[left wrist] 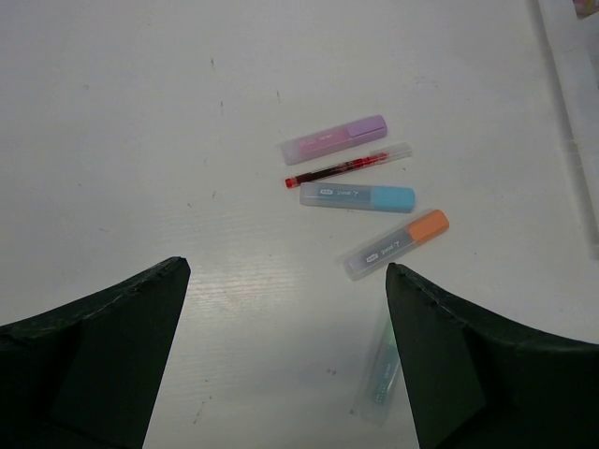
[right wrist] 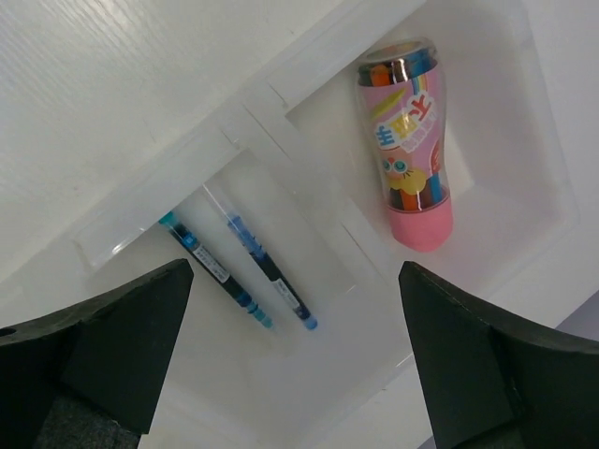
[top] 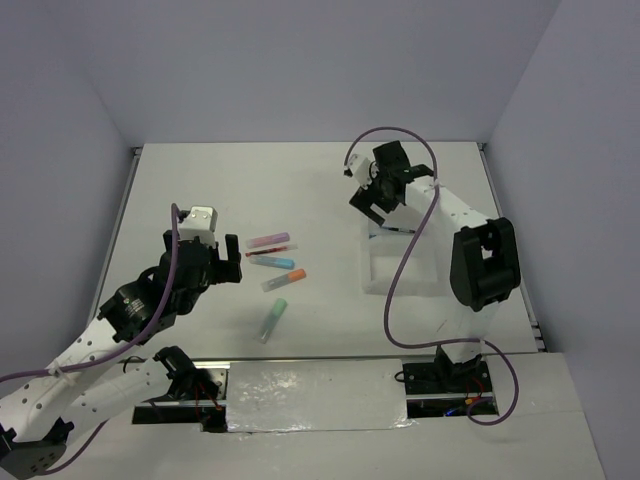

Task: Sort the stationery into containers
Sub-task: Place the pen in the storage box, then pick up the pen from the center of the board.

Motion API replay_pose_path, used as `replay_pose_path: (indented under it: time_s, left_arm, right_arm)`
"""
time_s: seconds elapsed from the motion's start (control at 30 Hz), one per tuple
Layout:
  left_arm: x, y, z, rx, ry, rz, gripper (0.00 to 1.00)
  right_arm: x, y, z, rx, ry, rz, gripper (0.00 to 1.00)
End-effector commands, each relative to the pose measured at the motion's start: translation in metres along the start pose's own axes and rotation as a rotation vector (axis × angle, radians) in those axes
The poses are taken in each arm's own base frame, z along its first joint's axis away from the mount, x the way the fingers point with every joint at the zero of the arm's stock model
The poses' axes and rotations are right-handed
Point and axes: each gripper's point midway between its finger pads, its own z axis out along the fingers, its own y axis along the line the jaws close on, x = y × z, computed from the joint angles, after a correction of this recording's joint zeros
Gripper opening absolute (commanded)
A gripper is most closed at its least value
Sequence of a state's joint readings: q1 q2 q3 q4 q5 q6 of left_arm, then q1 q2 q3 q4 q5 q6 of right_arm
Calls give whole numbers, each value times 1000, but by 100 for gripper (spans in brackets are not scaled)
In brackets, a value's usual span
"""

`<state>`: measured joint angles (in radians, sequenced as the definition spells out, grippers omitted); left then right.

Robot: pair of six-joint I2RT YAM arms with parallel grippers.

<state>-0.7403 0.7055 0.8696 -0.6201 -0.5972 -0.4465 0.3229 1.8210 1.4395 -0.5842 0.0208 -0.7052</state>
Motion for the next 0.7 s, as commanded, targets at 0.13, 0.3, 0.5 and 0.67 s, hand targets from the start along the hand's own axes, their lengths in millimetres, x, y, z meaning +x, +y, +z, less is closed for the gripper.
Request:
replay_pose_path:
  time_s: [0.13,0.3,0.5,0.67]
  left_arm:
    - [-9,1,1,-11,-34,-15,99]
    - [-10,6,1,-38,-34,-23,99]
    - [-11,7,-1,-32,-47,-32,99]
    - [-12,4,-1,-18,-45,-28,99]
  right_arm:
    - [-122,5,-94,12,-397,117,100]
    - [-200,130,-90,-248,-538,-30,78]
    - [-212,188,-48,-375,-446,-171,43]
    - [-196,224,-13,-475,-349,-281,40]
